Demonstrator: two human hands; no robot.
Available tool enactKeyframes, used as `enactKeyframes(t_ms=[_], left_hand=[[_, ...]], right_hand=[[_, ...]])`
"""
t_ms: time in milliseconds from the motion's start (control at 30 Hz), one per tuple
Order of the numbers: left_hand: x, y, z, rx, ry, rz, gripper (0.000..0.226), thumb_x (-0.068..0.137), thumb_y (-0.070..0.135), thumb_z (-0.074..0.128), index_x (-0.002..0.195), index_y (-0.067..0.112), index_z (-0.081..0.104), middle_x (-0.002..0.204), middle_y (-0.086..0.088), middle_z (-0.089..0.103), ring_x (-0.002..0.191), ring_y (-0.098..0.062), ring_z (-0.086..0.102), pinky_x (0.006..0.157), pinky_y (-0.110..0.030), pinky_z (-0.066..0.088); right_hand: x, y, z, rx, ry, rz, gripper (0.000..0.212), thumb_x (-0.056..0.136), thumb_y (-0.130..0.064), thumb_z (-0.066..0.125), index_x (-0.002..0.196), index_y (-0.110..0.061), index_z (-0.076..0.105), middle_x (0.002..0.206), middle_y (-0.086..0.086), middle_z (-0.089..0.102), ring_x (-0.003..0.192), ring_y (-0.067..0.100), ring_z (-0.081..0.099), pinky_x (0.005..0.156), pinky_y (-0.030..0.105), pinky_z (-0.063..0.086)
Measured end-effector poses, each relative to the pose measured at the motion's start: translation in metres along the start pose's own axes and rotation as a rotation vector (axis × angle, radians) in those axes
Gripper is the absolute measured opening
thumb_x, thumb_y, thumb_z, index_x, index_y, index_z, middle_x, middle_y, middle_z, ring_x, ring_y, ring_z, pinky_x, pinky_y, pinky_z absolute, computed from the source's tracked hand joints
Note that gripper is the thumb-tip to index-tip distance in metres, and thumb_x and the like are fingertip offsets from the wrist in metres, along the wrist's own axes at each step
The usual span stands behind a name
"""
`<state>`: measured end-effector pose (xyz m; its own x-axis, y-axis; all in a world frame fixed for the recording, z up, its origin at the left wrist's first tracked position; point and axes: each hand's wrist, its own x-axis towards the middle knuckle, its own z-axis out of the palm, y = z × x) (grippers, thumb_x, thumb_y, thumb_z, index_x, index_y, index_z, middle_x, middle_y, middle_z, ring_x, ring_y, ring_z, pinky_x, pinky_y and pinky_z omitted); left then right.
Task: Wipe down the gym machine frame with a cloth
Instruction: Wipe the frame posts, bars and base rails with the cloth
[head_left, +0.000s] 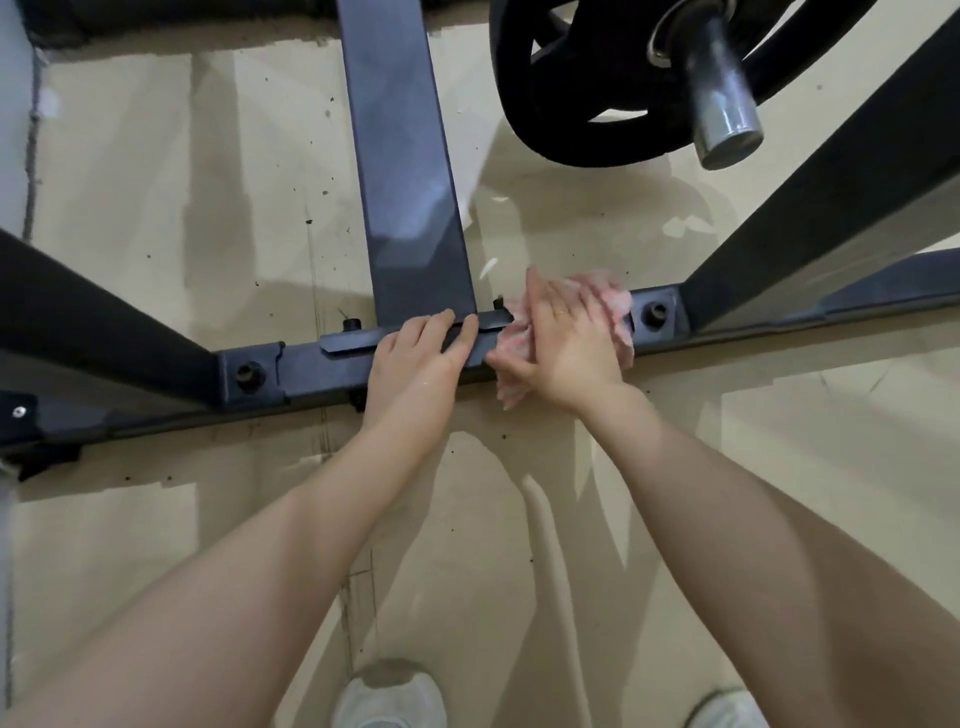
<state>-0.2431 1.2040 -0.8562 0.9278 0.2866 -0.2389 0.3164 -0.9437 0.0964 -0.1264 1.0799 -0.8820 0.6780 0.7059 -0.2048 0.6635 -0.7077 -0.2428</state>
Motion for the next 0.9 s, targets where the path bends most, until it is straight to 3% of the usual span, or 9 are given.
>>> enactKeyframes(t_ms=[133,200,267,367,433,533,633,767,900], left_hand=[[0.000,0.004,-0.006,0.031,-0.018,-0.004,0.067,0.094,0.007,0.044,0.151,0.019,0.009,0.153,-0.009,0.018,0.138,-0.027,0.019,0.110,-0.036,0.019],[0.000,0.006,-0.005,0.033,-0.024,-0.006,0.069,0.094,0.006,0.044,0.151,0.018,0.007,0.153,-0.009,0.017,0.138,-0.027,0.019,0.109,-0.035,0.020],[-0.001,0.007,-0.004,0.022,-0.035,-0.024,0.070,0.093,0.006,0.045,0.151,0.016,0.007,0.154,-0.010,0.017,0.139,-0.027,0.017,0.109,-0.035,0.020],[0.000,0.007,-0.004,0.029,-0.047,-0.031,0.071,0.093,0.006,0.047,0.151,0.018,0.007,0.154,-0.009,0.016,0.139,-0.027,0.017,0.109,-0.034,0.021],[-0.001,0.006,-0.004,0.030,-0.044,-0.035,0.075,0.091,0.003,0.048,0.151,0.018,0.007,0.154,-0.008,0.016,0.139,-0.026,0.017,0.109,-0.034,0.021],[-0.002,0.010,-0.003,0.034,-0.055,-0.045,0.079,0.089,0.001,0.050,0.151,0.017,0.005,0.155,-0.009,0.014,0.140,-0.026,0.015,0.111,-0.033,0.019],[-0.002,0.010,-0.004,0.072,-0.070,-0.025,0.080,0.089,0.002,0.051,0.151,0.015,0.003,0.155,-0.011,0.012,0.141,-0.027,0.015,0.112,-0.034,0.018],[-0.002,0.010,-0.007,0.060,-0.062,-0.024,0.077,0.090,0.002,0.050,0.151,0.015,0.005,0.155,-0.011,0.015,0.140,-0.027,0.017,0.112,-0.035,0.018],[-0.003,0.009,-0.007,0.048,-0.055,-0.019,0.079,0.089,0.001,0.051,0.151,0.016,0.005,0.155,-0.010,0.015,0.140,-0.027,0.016,0.112,-0.034,0.018]], right_hand=[[-0.009,0.033,-0.010,-0.184,-0.033,-0.101,0.079,0.078,-0.056,0.066,0.137,-0.009,0.045,0.131,0.014,0.053,0.124,0.033,0.045,0.107,0.036,0.020],[-0.020,0.039,-0.004,-0.218,0.043,-0.061,0.077,0.078,-0.055,0.055,0.132,0.000,0.049,0.126,0.020,0.055,0.123,0.038,0.048,0.109,0.042,0.027],[-0.024,0.022,0.006,-0.134,-0.002,-0.052,0.084,0.083,-0.058,0.036,0.142,0.002,0.037,0.144,0.023,0.040,0.137,0.038,0.033,0.116,0.044,0.017],[-0.020,0.016,0.004,-0.123,-0.050,-0.108,0.078,0.090,-0.046,0.036,0.150,0.000,0.015,0.158,0.014,0.015,0.147,0.029,0.012,0.117,0.033,-0.005],[-0.022,0.038,-0.006,-0.199,0.008,-0.164,0.069,0.084,-0.028,0.039,0.147,-0.001,0.030,0.153,0.016,0.032,0.140,0.030,0.032,0.116,0.035,0.007],[-0.025,0.053,0.000,-0.255,0.206,-0.048,0.054,0.081,-0.008,0.034,0.130,0.006,0.052,0.132,0.021,0.056,0.122,0.033,0.055,0.110,0.037,0.023],[-0.027,0.010,0.020,-0.192,0.225,0.060,0.053,0.083,-0.007,0.034,0.131,0.006,0.051,0.134,0.022,0.054,0.126,0.033,0.052,0.108,0.040,0.028],[-0.026,0.016,0.018,-0.205,0.210,-0.061,0.056,0.081,-0.010,0.035,0.133,0.001,0.052,0.137,0.016,0.054,0.125,0.029,0.054,0.102,0.041,0.042],[-0.034,0.048,0.017,-0.310,0.256,0.025,0.050,0.082,0.001,0.043,0.131,0.004,0.053,0.136,0.019,0.054,0.124,0.031,0.054,0.110,0.038,0.029]])
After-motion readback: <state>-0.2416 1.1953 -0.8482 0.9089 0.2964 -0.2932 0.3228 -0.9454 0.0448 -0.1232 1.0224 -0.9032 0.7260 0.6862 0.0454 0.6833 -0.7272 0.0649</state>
